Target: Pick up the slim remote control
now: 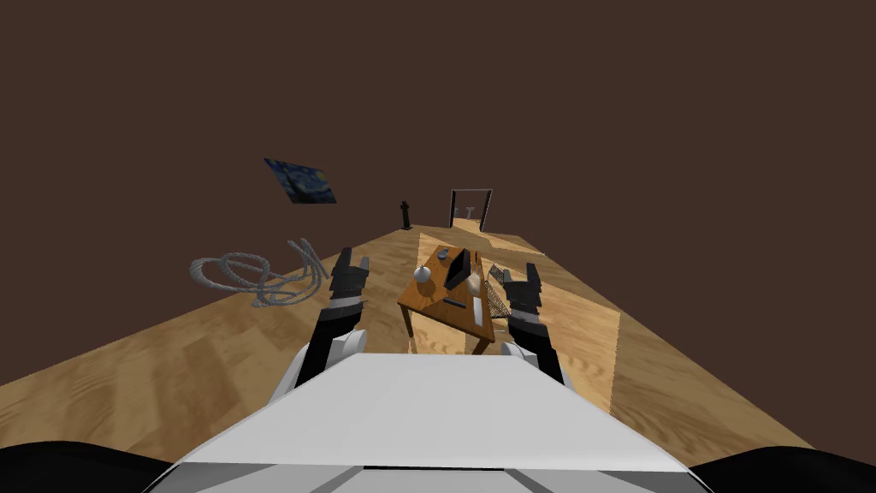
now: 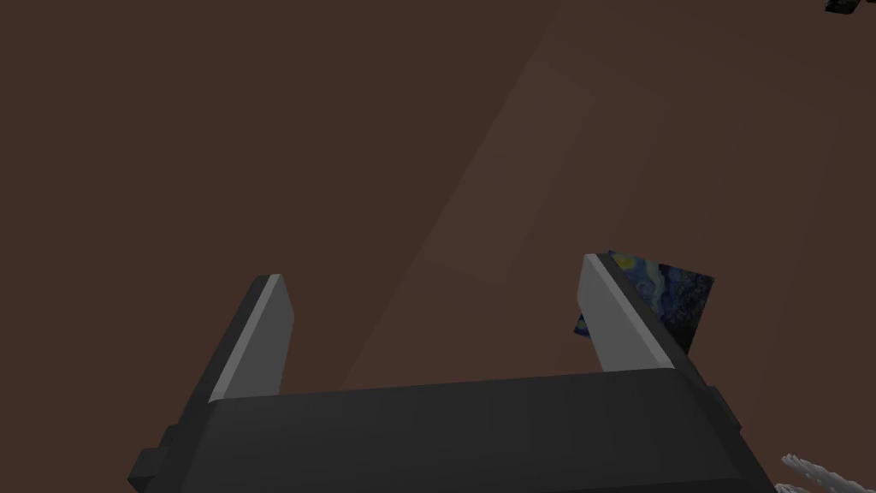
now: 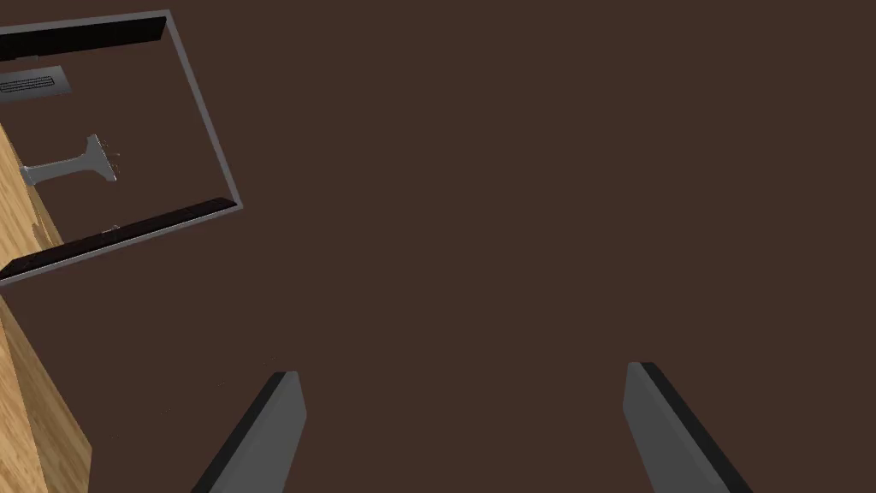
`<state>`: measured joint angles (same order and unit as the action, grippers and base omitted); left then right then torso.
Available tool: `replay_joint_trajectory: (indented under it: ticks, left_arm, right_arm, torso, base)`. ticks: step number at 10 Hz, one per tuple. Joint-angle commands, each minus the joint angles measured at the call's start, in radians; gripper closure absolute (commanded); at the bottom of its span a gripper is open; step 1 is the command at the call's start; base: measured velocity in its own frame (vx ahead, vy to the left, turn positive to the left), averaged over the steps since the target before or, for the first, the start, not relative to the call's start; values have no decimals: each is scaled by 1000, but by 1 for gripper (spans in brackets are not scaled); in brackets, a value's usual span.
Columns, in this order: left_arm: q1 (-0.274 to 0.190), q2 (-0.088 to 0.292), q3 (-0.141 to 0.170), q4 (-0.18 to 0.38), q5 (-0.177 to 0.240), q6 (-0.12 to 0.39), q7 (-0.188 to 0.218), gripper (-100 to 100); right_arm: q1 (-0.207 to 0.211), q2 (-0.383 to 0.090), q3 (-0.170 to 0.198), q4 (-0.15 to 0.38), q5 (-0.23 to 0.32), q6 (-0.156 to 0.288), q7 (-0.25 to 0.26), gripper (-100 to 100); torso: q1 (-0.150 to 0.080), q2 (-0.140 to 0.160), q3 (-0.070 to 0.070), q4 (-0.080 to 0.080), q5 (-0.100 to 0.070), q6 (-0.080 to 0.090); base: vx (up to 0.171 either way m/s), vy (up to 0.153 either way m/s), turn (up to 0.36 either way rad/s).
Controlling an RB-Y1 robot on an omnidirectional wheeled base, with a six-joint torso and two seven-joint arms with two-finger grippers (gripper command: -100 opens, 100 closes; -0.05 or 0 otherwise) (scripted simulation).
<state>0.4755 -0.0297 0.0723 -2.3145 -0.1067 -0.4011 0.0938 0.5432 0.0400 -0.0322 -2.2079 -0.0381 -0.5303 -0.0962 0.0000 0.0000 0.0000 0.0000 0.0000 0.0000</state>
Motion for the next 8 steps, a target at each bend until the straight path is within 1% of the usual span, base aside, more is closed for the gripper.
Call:
replay_joint_trajectory:
  ticks: [1,4,6,8]
  left_arm:
    - [0,0,0,0,0,0,0,0]
    - [0,0,0,0,0,0,0,0]
    - [0,0,0,0,0,0,0,0]
    - [0,0,0,0,0,0,0,0]
  right_arm:
    - [-2,-29,-1,8,-2,10,-8,-100]
    - [-18,-101,-7,41,-15,51,-43,-100]
    - [-37,-155,-13,78,-32,95,-83,-100]
    - [-63,-213,-20,131,-57,152,-135,-100]
  torso:
    - [0,0,0,0,0,0]
    - [1,1,1,0,0,0]
    - [1,1,1,0,0,0]
    - [2,1,1,0,0,0]
  base:
    - [-5,10,16]
    - [-17,27,26]
    - [-27,28,42]
    - [-24,38,73]
